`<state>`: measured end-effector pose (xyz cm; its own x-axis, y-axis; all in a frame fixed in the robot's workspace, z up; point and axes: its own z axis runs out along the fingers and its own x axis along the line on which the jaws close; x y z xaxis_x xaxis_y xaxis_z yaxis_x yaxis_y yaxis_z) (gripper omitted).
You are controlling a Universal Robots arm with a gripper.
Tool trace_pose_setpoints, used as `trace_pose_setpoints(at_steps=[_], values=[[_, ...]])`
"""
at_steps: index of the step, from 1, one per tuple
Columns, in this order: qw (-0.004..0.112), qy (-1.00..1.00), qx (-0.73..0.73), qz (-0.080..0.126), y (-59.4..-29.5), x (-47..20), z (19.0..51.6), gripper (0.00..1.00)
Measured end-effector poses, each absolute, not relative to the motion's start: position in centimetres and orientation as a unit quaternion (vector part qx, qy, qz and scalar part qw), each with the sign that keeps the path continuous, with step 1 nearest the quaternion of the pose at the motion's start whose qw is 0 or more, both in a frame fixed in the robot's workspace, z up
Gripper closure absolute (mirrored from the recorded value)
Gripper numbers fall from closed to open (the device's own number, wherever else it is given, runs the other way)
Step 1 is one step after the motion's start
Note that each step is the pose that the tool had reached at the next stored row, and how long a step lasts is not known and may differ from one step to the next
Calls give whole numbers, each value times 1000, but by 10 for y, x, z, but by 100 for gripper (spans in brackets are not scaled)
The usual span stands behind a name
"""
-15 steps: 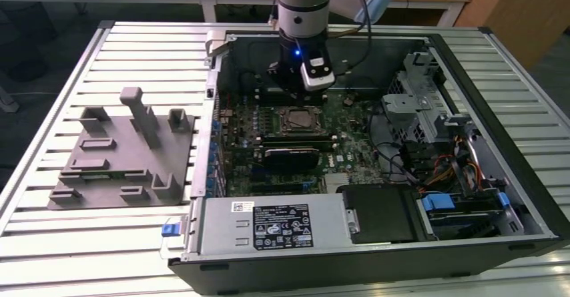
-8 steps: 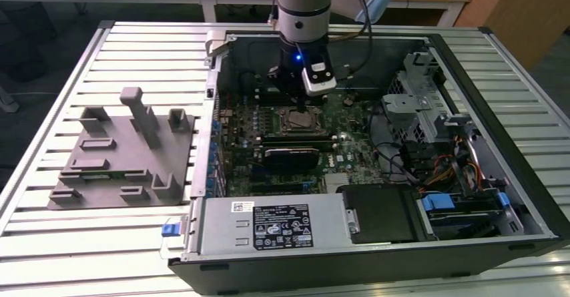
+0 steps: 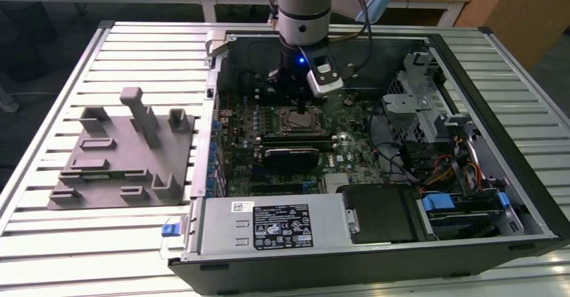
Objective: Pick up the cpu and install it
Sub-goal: 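Install the first cpu locking lever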
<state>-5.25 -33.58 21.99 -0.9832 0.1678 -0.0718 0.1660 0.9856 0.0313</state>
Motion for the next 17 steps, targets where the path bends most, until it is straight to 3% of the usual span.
trace_pose_setpoints(at_steps=[17], values=[[37,997,72,13,-336,-52,253,89]])
